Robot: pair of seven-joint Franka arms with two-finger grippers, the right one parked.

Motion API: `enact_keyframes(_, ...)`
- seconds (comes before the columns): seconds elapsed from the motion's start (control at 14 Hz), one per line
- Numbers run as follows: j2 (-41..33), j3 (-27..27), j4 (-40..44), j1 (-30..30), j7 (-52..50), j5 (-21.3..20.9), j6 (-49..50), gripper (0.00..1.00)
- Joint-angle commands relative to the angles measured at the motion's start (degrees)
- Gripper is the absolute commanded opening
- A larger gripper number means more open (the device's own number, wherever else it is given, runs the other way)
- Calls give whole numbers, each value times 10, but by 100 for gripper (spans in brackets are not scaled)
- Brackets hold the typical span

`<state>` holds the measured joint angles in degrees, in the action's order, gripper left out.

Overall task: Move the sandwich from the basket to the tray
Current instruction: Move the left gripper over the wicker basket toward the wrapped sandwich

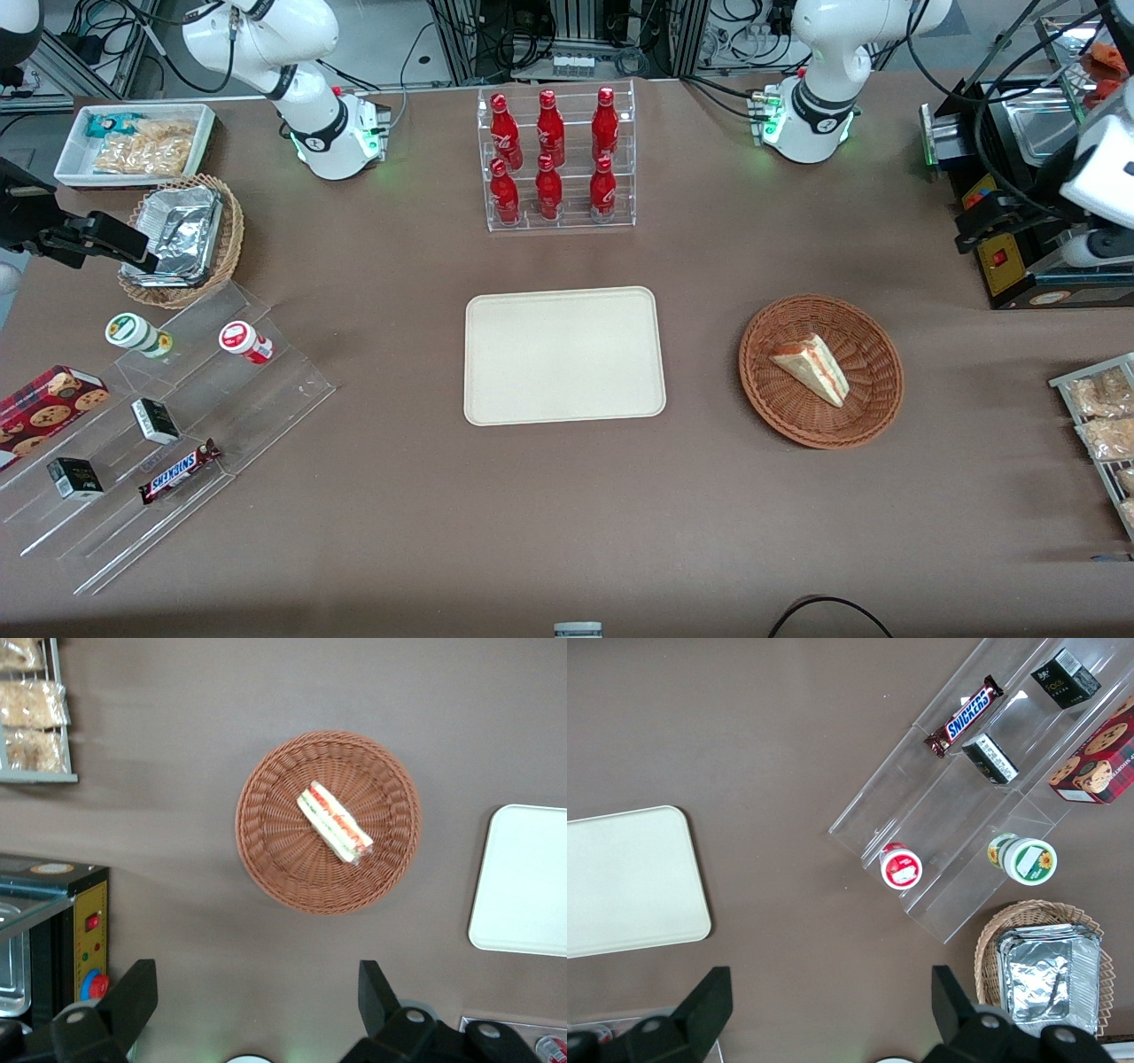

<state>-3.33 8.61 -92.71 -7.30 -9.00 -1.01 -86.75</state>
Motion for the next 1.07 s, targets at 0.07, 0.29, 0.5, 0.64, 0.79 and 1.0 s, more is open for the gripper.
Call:
enact_keyframes(0.07, 14, 11, 10, -7, -2, 7, 15, 100)
enact_keyframes(0.29, 35, 18, 8, 10, -7, 2, 9, 100)
enact_keyframes(0.5, 68, 18, -11, 23, -31, 1, -17, 100)
enact_keyframes(0.64, 72, 18, -60, 40, -90, -1, -86, 100)
enact_keyframes(0.79, 68, 19, -115, 41, -170, 0, -142, 100)
enact_keyframes(1.0, 67, 19, -194, 45, -299, 0, -246, 100)
